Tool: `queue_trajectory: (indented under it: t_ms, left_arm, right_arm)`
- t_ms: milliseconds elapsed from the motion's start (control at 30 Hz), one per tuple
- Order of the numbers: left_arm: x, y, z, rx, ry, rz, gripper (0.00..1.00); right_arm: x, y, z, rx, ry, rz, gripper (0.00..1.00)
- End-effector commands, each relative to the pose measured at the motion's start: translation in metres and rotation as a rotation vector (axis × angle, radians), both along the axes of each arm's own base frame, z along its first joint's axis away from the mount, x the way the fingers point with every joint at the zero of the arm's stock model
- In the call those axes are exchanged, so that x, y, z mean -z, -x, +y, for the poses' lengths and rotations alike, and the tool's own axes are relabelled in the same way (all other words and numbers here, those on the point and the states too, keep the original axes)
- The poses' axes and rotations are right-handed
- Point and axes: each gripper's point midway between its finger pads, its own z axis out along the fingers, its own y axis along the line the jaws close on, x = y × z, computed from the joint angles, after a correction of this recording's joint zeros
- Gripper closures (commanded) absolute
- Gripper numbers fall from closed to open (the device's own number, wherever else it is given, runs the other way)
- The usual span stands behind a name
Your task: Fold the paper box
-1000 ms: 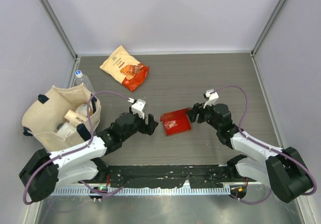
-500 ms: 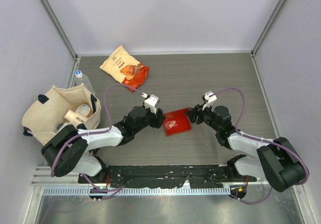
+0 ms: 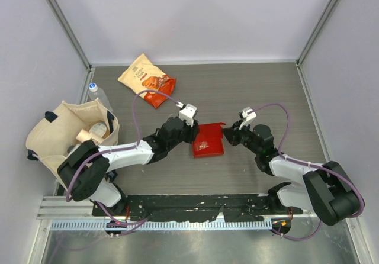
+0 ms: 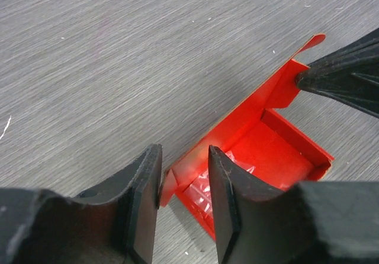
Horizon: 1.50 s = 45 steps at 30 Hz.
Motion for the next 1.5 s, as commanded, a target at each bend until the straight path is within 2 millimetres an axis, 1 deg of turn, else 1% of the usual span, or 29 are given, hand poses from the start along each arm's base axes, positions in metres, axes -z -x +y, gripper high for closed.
queue_trajectory:
  t_ms: [0, 67, 133, 167, 233, 267, 367, 433, 500, 600, 633, 667, 700, 800, 900, 933, 967, 1033, 1067, 1100, 1133, 1167, 1200, 1267, 1300, 1333, 1367, 1433, 1467]
  left_arm:
    - [-0.008, -0.006, -0.003, -0.025, -0.036, 0.003, 0.56]
    - [-0.010, -0.001, 0.000, -0.023, -0.025, 0.013, 0.49]
    - [-0.005, 0.005, 0.003, -0.011, -0.032, 0.023, 0.47]
    - [-0.006, 0.007, 0.004, -0.007, -0.029, 0.023, 0.47]
    - [-0.001, 0.010, 0.007, -0.001, -0.040, 0.034, 0.48]
    - [0.000, 0.010, 0.008, -0.007, -0.042, 0.036, 0.50]
    - [0.000, 0.004, 0.012, -0.031, -0.044, 0.027, 0.51]
    - [-0.002, -0.002, 0.011, -0.034, -0.033, 0.027, 0.51]
    - [-0.006, -0.006, 0.008, -0.023, -0.015, 0.033, 0.48]
    - [-0.003, -0.010, 0.005, 0.019, 0.010, 0.069, 0.47]
    - [-0.003, -0.011, 0.004, 0.027, 0.013, 0.075, 0.49]
    - [-0.003, -0.011, 0.003, 0.032, 0.014, 0.072, 0.54]
    - [-0.003, -0.011, 0.002, 0.039, 0.015, 0.072, 0.55]
    - [-0.007, -0.013, -0.002, 0.048, 0.037, 0.060, 0.55]
    - [-0.009, -0.019, 0.000, 0.030, 0.034, 0.065, 0.49]
    - [-0.008, -0.026, 0.006, -0.006, 0.049, 0.084, 0.42]
    - [-0.010, -0.029, 0.008, -0.013, 0.069, 0.094, 0.39]
    - [-0.013, -0.041, 0.018, -0.039, 0.132, 0.120, 0.33]
    - [-0.018, -0.042, 0.014, -0.021, 0.199, 0.120, 0.32]
    - [-0.021, -0.049, 0.018, -0.030, 0.228, 0.113, 0.32]
    - [-0.025, -0.051, 0.017, -0.023, 0.248, 0.109, 0.33]
    - [-0.023, -0.055, 0.015, -0.025, 0.248, 0.111, 0.34]
    - [-0.023, -0.056, 0.014, -0.023, 0.252, 0.109, 0.36]
    - [-0.019, -0.061, 0.010, -0.021, 0.252, 0.113, 0.39]
    - [-0.017, -0.060, 0.008, -0.012, 0.253, 0.119, 0.41]
    - [-0.020, -0.061, 0.006, 0.001, 0.262, 0.102, 0.42]
    - [-0.017, -0.061, 0.005, 0.016, 0.253, 0.093, 0.42]
    - [-0.021, -0.056, -0.003, 0.087, 0.247, 0.072, 0.40]
    - [-0.016, -0.054, -0.006, 0.119, 0.228, 0.072, 0.39]
  right_arm:
    - [-0.027, -0.009, -0.002, 0.024, -0.026, -0.100, 0.90]
    - [-0.027, -0.009, -0.004, 0.034, -0.013, -0.105, 0.91]
    - [-0.027, -0.010, -0.005, 0.042, -0.013, -0.106, 0.93]
    - [-0.027, -0.009, -0.006, 0.043, -0.013, -0.106, 0.94]
    - [-0.027, -0.009, -0.006, 0.043, -0.013, -0.110, 0.94]
    - [-0.028, -0.009, -0.006, 0.042, -0.015, -0.113, 0.95]
    - [-0.031, -0.008, -0.005, 0.036, -0.020, -0.117, 0.95]
    - [-0.030, -0.007, -0.005, 0.036, -0.017, -0.117, 0.95]
    - [-0.029, -0.007, -0.006, 0.039, -0.015, -0.116, 0.96]
    - [-0.031, -0.006, -0.006, 0.037, -0.017, -0.119, 0.96]
    - [-0.031, -0.006, -0.006, 0.040, -0.016, -0.119, 0.96]
    - [-0.031, -0.007, -0.007, 0.041, -0.015, -0.120, 0.97]
    - [-0.030, -0.006, -0.005, 0.034, -0.016, -0.116, 0.96]
    - [-0.029, -0.007, -0.004, 0.029, -0.015, -0.112, 0.97]
    - [-0.029, -0.007, -0.004, 0.029, -0.016, -0.113, 0.98]
    - [-0.030, -0.008, -0.004, 0.031, -0.017, -0.113, 0.98]
    - [-0.031, -0.008, -0.004, 0.033, -0.019, -0.114, 0.98]
    - [-0.030, -0.010, -0.006, 0.047, -0.017, -0.101, 0.98]
    - [-0.031, -0.010, -0.006, 0.048, -0.018, -0.094, 0.95]
    - [-0.032, -0.011, -0.006, 0.061, -0.025, -0.083, 0.89]
    - [-0.033, -0.013, -0.009, 0.090, -0.037, -0.060, 0.69]
    - [-0.034, -0.014, -0.010, 0.102, -0.039, -0.048, 0.58]
    - [-0.033, -0.014, -0.012, 0.116, -0.035, -0.037, 0.54]
    - [-0.028, -0.018, -0.019, 0.163, -0.004, -0.002, 0.53]
    - [-0.027, -0.018, -0.019, 0.158, 0.010, 0.008, 0.54]
    - [-0.027, -0.016, -0.016, 0.137, 0.015, 0.005, 0.55]
    - [-0.026, -0.016, -0.016, 0.132, 0.021, 0.002, 0.56]
    - [-0.025, -0.015, -0.014, 0.117, 0.026, 0.003, 0.59]
    - [-0.024, -0.014, -0.011, 0.093, 0.029, 0.000, 0.59]
